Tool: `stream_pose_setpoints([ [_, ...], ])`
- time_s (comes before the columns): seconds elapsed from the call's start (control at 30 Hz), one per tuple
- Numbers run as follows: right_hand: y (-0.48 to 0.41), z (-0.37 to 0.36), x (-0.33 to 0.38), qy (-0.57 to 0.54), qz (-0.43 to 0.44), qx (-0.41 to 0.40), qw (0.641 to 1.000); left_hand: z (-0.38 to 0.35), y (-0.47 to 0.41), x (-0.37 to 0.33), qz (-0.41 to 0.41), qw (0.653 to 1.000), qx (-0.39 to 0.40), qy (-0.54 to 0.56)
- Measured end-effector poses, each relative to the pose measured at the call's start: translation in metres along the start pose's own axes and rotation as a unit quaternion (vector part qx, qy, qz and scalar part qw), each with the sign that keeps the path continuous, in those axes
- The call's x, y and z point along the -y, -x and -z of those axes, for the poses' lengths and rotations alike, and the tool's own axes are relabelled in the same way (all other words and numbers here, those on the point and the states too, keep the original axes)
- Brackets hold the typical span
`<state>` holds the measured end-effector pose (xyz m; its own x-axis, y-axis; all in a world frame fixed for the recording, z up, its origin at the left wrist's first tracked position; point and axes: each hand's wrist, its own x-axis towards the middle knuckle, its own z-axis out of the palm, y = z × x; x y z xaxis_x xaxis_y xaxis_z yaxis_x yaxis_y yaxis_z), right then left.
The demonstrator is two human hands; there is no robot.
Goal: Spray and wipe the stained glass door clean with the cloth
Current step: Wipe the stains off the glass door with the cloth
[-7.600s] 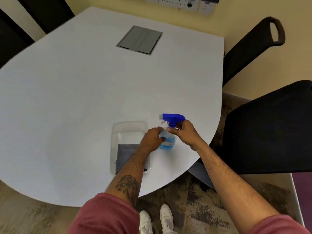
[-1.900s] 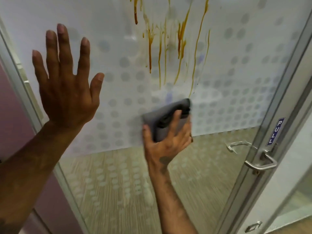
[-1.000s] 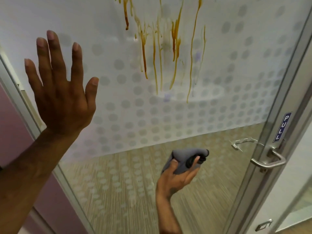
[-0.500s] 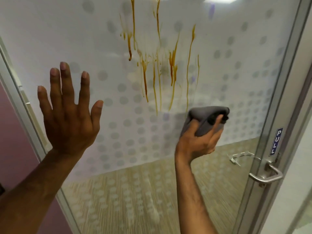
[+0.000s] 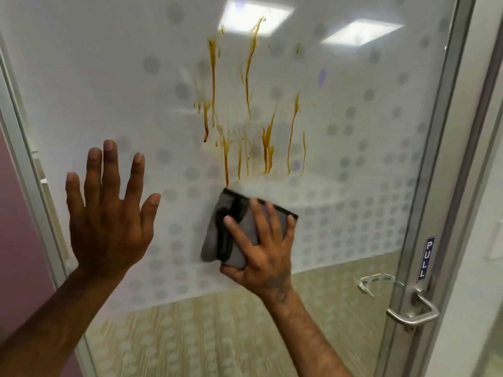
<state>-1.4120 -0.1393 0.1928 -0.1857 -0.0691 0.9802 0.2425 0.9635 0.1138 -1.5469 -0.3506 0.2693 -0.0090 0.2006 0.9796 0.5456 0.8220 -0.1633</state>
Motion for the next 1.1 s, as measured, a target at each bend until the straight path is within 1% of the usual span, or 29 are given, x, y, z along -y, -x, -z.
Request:
stream_pose_setpoints([
  [0.03, -0.004, 0.003, -0.015, 0.006, -0.030, -0.007, 1.000, 0.000, 0.000, 0.000, 0.000, 1.000, 0.000, 0.000],
  [0.07, -0.010, 0.006, -0.030, 0.007, -0.083, -0.023, 0.996, 0.000, -0.001, -0.001, 0.001, 1.000, 0.002, -0.001],
  [0.13, -0.028, 0.012, -0.051, 0.000, -0.215, -0.066, 0.974, 0.000, -0.001, -0.001, 0.004, 1.000, 0.005, -0.004],
  [0.2, -0.052, 0.014, -0.059, -0.020, -0.338, -0.110, 0.935, -0.001, -0.002, -0.001, 0.004, 1.000, 0.005, -0.007],
  [0.27, -0.079, 0.012, -0.055, -0.041, -0.438, -0.152, 0.885, -0.002, -0.002, 0.000, 0.003, 1.000, 0.004, -0.007],
  [0.3, -0.091, 0.010, -0.050, -0.049, -0.474, -0.170, 0.863, -0.003, -0.002, 0.000, 0.003, 1.000, 0.003, -0.009],
  [0.33, -0.101, 0.008, -0.044, -0.053, -0.489, -0.180, 0.852, -0.003, -0.001, 0.000, 0.001, 1.000, 0.001, -0.011],
  [0.37, -0.109, 0.007, -0.036, -0.053, -0.476, -0.180, 0.859, -0.004, -0.001, 0.000, -0.001, 1.000, -0.001, -0.014],
  [0.4, -0.113, 0.007, -0.027, -0.048, -0.435, -0.172, 0.882, -0.004, 0.000, 0.000, -0.002, 1.000, -0.002, -0.016],
  [0.47, -0.116, 0.006, -0.009, -0.036, -0.318, -0.142, 0.937, -0.005, 0.000, 0.000, -0.002, 1.000, 0.001, -0.015],
  [0.5, -0.114, 0.005, -0.002, -0.035, -0.263, -0.120, 0.957, -0.005, 0.000, 0.001, -0.001, 1.000, 0.004, -0.014],
  [0.57, -0.107, 0.005, 0.007, -0.040, -0.173, -0.082, 0.981, -0.004, 0.000, 0.001, -0.003, 1.000, 0.007, -0.008],
  [0.67, -0.082, 0.006, 0.004, -0.050, -0.007, -0.034, 0.998, -0.002, -0.001, 0.002, -0.004, 1.000, 0.011, -0.004],
  [0.73, -0.069, 0.006, -0.007, -0.041, 0.098, -0.007, 0.994, -0.001, -0.002, 0.001, -0.001, 1.000, 0.013, -0.004],
  [0.8, -0.069, 0.009, -0.022, -0.023, 0.165, 0.012, 0.986, 0.000, -0.002, 0.000, 0.001, 1.000, 0.016, -0.002],
  [0.83, -0.074, 0.011, -0.030, -0.014, 0.183, 0.016, 0.983, 0.001, -0.002, 0.000, 0.001, 1.000, 0.017, -0.001],
  [0.87, -0.083, 0.013, -0.037, -0.007, 0.184, 0.015, 0.983, 0.000, -0.002, 0.000, -0.001, 1.000, 0.015, -0.003],
  [0.9, -0.093, 0.016, -0.046, -0.001, 0.164, 0.007, 0.986, 0.000, -0.002, 0.001, -0.004, 1.000, 0.012, -0.005],
  [0.93, -0.104, 0.018, -0.056, 0.001, 0.124, -0.008, 0.992, -0.001, -0.002, 0.001, -0.006, 1.000, 0.008, -0.005],
  [1.0, -0.124, 0.025, -0.078, 0.004, 0.004, -0.050, 0.999, -0.002, -0.002, 0.003, -0.006, 1.000, 0.008, -0.002],
  [1.03, -0.131, 0.027, -0.089, 0.006, -0.061, -0.071, 0.996, -0.003, -0.003, 0.003, -0.005, 1.000, 0.010, 0.000],
  [1.1, -0.136, 0.031, -0.103, 0.015, -0.178, -0.108, 0.978, -0.003, -0.003, 0.003, -0.002, 1.000, 0.013, 0.008],
])
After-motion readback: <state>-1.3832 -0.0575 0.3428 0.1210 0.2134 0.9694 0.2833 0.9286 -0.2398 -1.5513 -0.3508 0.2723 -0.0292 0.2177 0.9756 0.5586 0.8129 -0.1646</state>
